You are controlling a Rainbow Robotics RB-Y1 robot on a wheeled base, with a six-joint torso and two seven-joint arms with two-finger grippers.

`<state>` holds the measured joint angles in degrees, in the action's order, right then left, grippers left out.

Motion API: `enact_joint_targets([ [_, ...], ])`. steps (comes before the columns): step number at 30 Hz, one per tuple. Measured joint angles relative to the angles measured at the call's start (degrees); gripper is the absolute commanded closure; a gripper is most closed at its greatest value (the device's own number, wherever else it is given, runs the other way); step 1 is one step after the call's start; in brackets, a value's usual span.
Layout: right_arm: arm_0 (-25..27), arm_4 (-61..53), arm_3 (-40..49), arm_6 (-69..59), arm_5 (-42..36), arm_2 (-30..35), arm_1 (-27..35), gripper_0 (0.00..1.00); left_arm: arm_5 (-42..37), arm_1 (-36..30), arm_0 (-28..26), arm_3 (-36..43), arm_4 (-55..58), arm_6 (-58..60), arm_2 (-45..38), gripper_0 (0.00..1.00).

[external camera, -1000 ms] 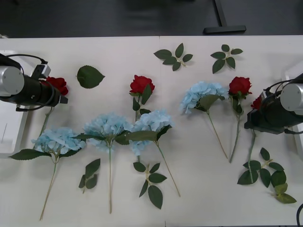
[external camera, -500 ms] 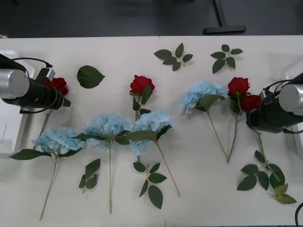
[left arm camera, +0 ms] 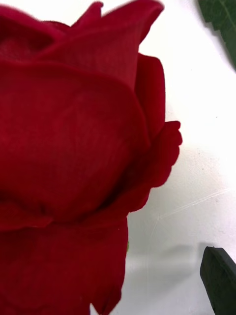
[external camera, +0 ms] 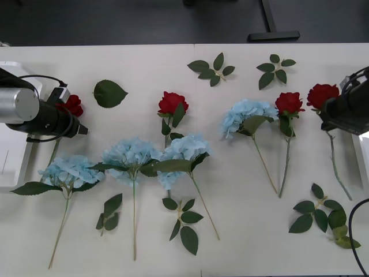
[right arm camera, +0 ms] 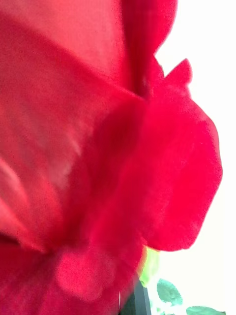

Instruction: Place the red flowers into the right box and the blue flowers into the left box. If a person shows an open palm, hand one flower to the person first, then continue sorting.

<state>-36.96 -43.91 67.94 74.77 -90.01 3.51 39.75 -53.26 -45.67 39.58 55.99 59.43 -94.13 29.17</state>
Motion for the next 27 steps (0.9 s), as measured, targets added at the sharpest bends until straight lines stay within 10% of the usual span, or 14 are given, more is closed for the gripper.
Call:
enact_joint_targets([
  [5,-3.9,5.8,0.0,0.0,0.6,-0.6,4.3,1.0,0.0,0.1,0.0,-0.2,0.0,0.0,0.0,0.0],
  [11,-4.4,25.7,-1.7,9.2,12.2,-6.7,7.5,1.0,0.0,0.1,0.0,-0.2,0.0,0.0,0.0,0.92],
  [27,-7.3,32.7,-31.4,13.6,41.1,-12.5,6.9,1.0,0.2,0.1,0.0,-0.7,0.0,0.0,0.0,1.0],
])
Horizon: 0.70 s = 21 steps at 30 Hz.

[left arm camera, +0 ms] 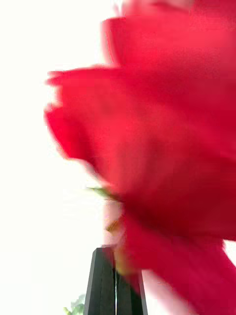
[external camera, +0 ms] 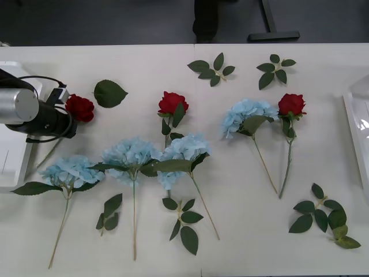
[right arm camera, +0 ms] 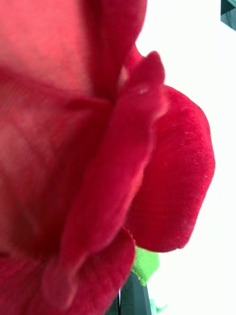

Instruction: Place the red flowers into the right box and the blue flowers into the left box. If a person shows an open palm, hand one flower to the person first, then continue sorting.

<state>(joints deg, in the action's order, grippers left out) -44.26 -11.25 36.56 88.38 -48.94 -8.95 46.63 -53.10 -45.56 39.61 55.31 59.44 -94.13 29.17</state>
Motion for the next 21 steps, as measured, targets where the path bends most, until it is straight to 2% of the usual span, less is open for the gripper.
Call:
enact_joint_targets([
  [5,0.0,0.1,-4.7,-0.9,4.5,0.3,-0.4,1.0,0.3,0.0,0.0,-0.1,-0.2,0.0,0.0,1.0],
  [8,0.0,0.1,-6.7,-0.9,7.5,0.6,-0.6,0.56,0.3,0.0,0.0,-0.1,-0.3,0.0,0.0,1.0],
  [10,0.0,0.2,-7.5,-0.9,8.4,0.6,-0.7,0.39,0.3,0.0,0.0,-0.1,-0.3,0.0,0.0,1.0],
  [11,0.0,0.2,-7.6,-0.9,8.5,0.6,-0.7,0.36,0.3,0.0,0.0,-0.1,-0.3,0.0,0.0,1.0],
  [12,0.0,0.2,-7.6,-0.9,8.5,0.6,-0.7,0.27,0.3,0.0,0.0,0.0,-0.3,0.0,0.0,1.0],
  [18,-0.2,0.0,-7.5,-0.9,7.7,0.6,-0.7,0.09,-2.6,-0.7,0.0,5.9,0.1,0.0,-1.7,1.0],
  [21,-0.9,-3.4,-5.7,-0.8,1.8,0.8,-0.7,0.05,-8.4,-1.2,0.0,11.7,0.6,0.0,-6.0,1.0],
])
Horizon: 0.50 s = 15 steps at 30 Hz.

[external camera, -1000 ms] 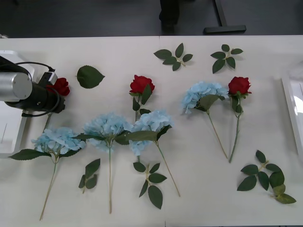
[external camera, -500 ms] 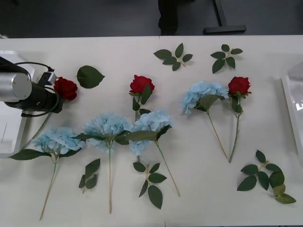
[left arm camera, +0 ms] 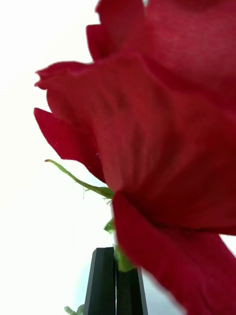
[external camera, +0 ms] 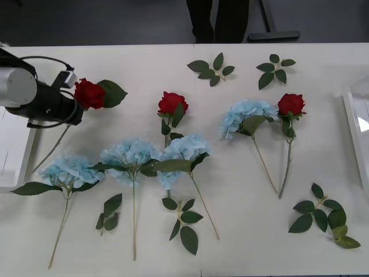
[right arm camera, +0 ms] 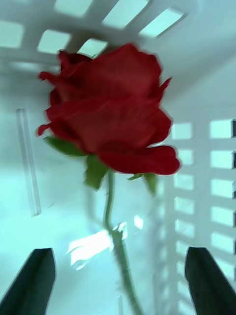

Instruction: Place the red flowers into the right box and the blue flowers into the left box. If a person shows an open palm, hand one flower to the person first, then continue sorting.

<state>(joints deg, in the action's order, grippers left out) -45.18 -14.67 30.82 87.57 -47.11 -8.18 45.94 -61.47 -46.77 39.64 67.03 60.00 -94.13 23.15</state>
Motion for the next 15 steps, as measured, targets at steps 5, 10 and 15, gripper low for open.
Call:
enact_joint_targets([
  [5,-0.6,-14.1,8.4,4.9,-13.5,0.9,0.5,0.01,-3.8,-0.4,-0.4,9.0,3.8,0.0,-8.4,1.0],
  [10,-0.7,-27.4,18.0,9.3,-26.9,1.0,1.0,0.0,-1.0,-0.6,-4.9,19.6,17.8,-4.2,-16.4,1.0],
  [15,-0.8,-34.5,24.6,9.3,-35.4,0.3,1.0,0.0,2.4,-0.3,-12.0,30.9,24.9,-15.7,-23.9,1.0],
])
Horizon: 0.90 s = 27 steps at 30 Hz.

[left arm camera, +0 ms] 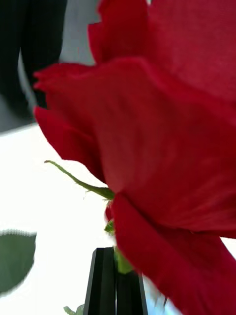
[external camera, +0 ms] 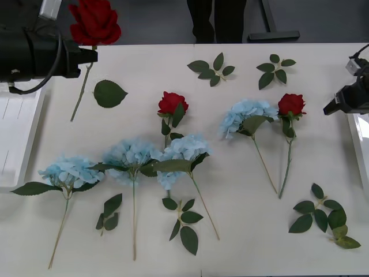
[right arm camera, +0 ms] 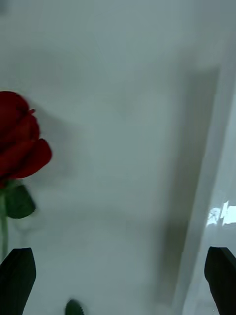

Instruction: Place the red flowers into the right box and the blue flowers into the left box. If a person shows an open palm, hand one flower to the person first, then continue sorting.

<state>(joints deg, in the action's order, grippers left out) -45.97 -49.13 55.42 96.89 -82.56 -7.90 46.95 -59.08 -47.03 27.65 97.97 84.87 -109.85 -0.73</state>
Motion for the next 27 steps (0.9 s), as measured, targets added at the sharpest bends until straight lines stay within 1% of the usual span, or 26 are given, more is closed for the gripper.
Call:
enact_joint_targets([
  [4,0.6,-2.9,5.0,-0.5,-2.4,-2.9,0.0,0.0,10.0,2.1,-5.8,6.5,3.7,-0.1,-0.9,1.0],
  [6,2.2,-4.2,8.1,-2.4,-2.2,-4.3,0.0,0.0,15.1,4.5,-9.0,9.5,4.6,-0.1,-0.7,1.0],
  [8,4.6,-4.6,12.1,-7.1,-0.9,-5.0,-0.2,0.0,19.1,7.5,-11.2,11.8,5.5,-0.1,-0.2,1.0],
  [10,7.4,-4.6,15.7,-13.0,0.3,-5.1,-0.4,0.0,21.6,10.8,-12.0,13.0,5.8,-0.1,1.0,1.0],
  [12,9.1,-4.3,17.3,-16.9,0.5,-5.0,-0.9,0.0,24.1,14.2,-12.1,13.3,5.9,-0.1,3.1,1.0],
  [13,9.6,-3.6,17.4,-17.5,0.5,-5.0,-1.4,0.0,25.9,15.8,-12.1,13.3,6.1,-0.1,4.7,1.0],
  [16,9.8,0.0,17.4,-17.5,0.5,-5.0,-3.4,0.0,34.7,20.0,-12.1,13.3,7.3,0.0,11.3,1.0],
  [18,9.8,0.5,17.4,-17.5,0.5,-5.0,-4.1,0.0,40.6,21.9,-12.1,13.3,7.7,0.0,16.3,1.0],
  [20,9.8,0.0,17.4,-17.2,0.5,-4.9,-4.2,0.0,44.7,23.4,-12.1,13.4,7.7,0.0,21.0,1.0],
  [22,9.8,-2.6,17.4,-14.7,0.5,-4.5,-3.6,0.0,46.4,24.4,-12.1,13.5,7.9,0.0,24.3,1.0],
  [23,9.8,-4.5,17.4,-10.6,0.5,-4.2,-3.2,0.0,46.7,24.9,-12.1,13.7,8.1,0.0,25.4,1.0],
  [24,9.8,-6.6,17.4,-5.3,0.5,-3.9,-2.6,0.0,46.7,25.1,-12.1,14.0,8.5,0.0,26.1,1.0],
  [27,9.8,-16.2,17.3,16.8,0.5,-2.2,0.0,0.0,46.8,25.4,-12.1,15.4,11.1,0.0,27.0,1.0],
])
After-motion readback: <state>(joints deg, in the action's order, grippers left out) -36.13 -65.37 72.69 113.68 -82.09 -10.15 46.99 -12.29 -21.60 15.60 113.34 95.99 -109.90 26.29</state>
